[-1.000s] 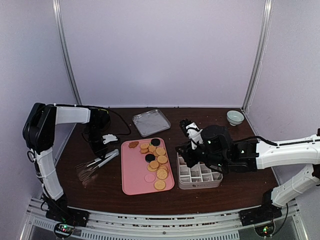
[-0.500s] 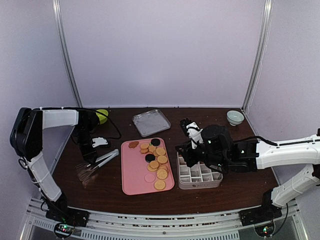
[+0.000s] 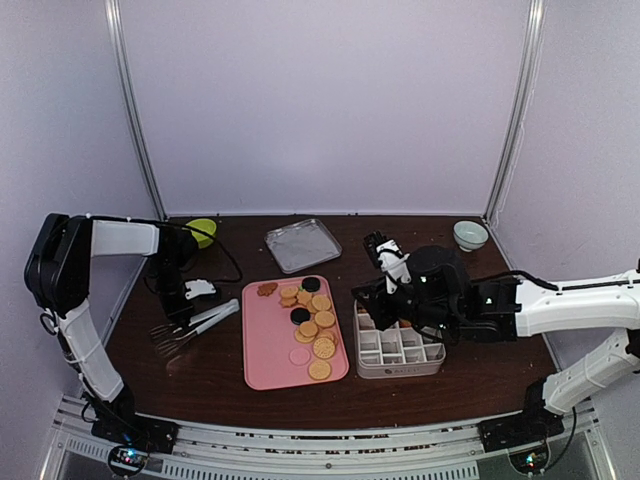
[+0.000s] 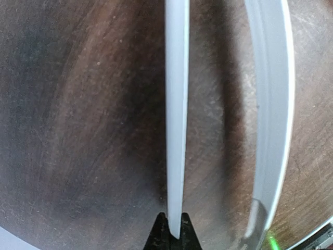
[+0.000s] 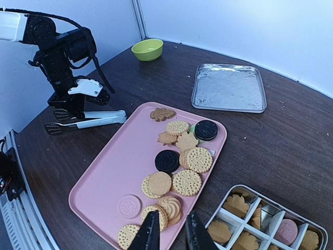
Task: Pack the cookies
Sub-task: Pick up the clamp at the center of the board.
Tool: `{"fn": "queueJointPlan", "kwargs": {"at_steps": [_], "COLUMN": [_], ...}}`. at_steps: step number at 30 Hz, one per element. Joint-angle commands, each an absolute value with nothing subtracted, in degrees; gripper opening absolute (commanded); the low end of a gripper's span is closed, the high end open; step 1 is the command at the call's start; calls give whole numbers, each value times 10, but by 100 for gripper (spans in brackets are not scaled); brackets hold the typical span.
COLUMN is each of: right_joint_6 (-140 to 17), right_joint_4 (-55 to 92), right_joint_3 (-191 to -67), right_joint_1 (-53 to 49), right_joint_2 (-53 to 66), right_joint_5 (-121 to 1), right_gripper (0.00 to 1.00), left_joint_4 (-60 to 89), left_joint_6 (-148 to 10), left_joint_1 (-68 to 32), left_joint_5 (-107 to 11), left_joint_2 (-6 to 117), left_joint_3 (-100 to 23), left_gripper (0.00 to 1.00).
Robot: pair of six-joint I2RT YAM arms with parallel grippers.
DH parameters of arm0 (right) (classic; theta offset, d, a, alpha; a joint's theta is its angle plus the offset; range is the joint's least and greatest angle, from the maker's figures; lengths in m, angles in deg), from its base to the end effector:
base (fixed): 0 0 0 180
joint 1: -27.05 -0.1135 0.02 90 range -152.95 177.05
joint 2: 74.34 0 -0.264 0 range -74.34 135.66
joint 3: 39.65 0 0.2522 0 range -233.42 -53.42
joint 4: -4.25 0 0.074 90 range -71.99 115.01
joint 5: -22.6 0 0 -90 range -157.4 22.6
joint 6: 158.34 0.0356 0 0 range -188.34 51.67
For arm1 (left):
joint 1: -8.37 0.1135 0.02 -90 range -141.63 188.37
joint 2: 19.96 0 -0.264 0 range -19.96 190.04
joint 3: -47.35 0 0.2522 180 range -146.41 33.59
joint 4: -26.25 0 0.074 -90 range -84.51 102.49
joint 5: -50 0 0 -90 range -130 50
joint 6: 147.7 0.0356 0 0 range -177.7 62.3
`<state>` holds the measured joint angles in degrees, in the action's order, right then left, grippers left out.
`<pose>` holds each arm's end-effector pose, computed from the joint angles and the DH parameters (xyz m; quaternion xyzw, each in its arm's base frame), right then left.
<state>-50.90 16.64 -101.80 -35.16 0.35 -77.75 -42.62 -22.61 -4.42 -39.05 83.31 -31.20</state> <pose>0.1434 0.2583 0.2674 -0.2749 0.7948 0.2846 0.4601 0.2954 -0.0665 0.1556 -0.4058 -0.9134 -0.0021 0.0323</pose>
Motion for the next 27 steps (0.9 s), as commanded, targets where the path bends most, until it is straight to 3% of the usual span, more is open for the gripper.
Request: {"fn": "queueJointPlan", "kwargs": {"at_steps": [1,8,13,18,27], "right_joint_6": [-491,-474,-460,-409,-353], "right_joint_4": [137,96,58,-30,-115], "right_joint_3": [-1021,-1038,-1059,-1075,-1135], "right_joint_1": [-337,-308,-296,-273,-267], "right_joint_2": [-19,-34,-29,-2,66], "right_joint_5": [-743,-647,-569,-456,-368], "right_gripper": [22,50,61,82,88], "left_joint_4": [-468,-580,-647,-704,-707], "left_joint_6": [-220,-213,-213,-212,-211], "left_joint_1": [-40,-54,-105,-173,-243], "left_joint_5": [-437,-563,-687,-805,-855], "left_joint_2": [796,747,730,747,768], "left_joint_3": [-356,-466,-561,-661,-710], "left_gripper": [0,0,0,0,0]}}
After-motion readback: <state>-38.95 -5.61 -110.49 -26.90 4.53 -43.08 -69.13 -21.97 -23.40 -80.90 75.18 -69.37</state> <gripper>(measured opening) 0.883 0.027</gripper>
